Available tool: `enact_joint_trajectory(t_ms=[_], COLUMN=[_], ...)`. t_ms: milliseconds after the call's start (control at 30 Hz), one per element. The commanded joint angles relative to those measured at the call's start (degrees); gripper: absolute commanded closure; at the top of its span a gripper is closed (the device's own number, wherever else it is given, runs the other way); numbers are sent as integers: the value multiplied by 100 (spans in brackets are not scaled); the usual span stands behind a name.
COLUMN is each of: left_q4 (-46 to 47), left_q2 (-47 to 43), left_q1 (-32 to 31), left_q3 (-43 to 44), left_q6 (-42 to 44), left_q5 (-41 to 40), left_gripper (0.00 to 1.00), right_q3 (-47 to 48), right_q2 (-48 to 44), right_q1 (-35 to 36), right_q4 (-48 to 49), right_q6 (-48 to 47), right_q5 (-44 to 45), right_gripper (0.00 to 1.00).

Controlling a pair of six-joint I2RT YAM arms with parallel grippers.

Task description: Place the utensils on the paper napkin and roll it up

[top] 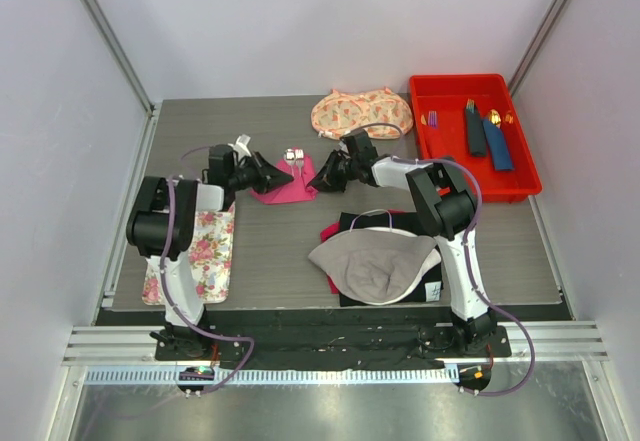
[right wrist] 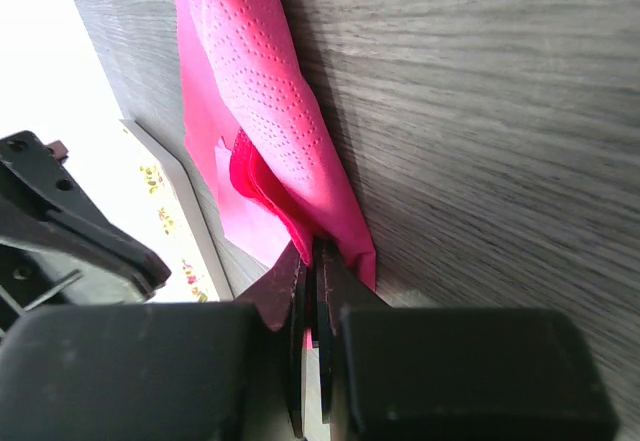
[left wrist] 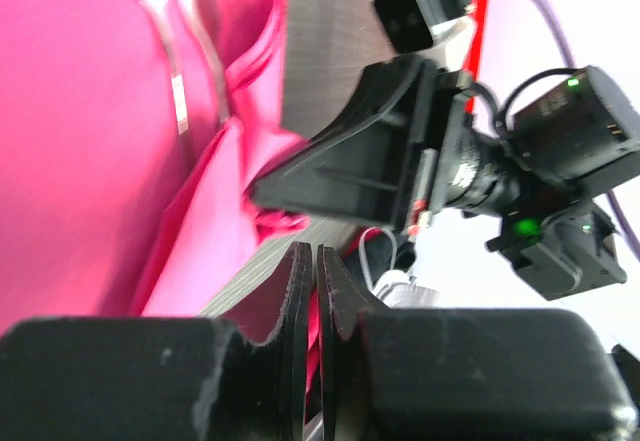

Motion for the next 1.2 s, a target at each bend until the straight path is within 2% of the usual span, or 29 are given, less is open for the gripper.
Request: enact_joint_trajectory(t_ms=[0,467,1167], left_q4=[-421,-1616,-2337], left_q2=[-199,21,241], left_q1=[116,107,37], left_q3=[-160,165,491], left_q6=[395,1107,1521], left_q5=[40,-435,-576], left_gripper=[91,100,100], right_q3=[172,286,664], right_q2=[-17,-175,-18], right_q1=[-6,108,345], right_q4=[-46,41,199], right_q6=[-133,7,570], right_q5=[182,33,-90], right_gripper=[93,94,94])
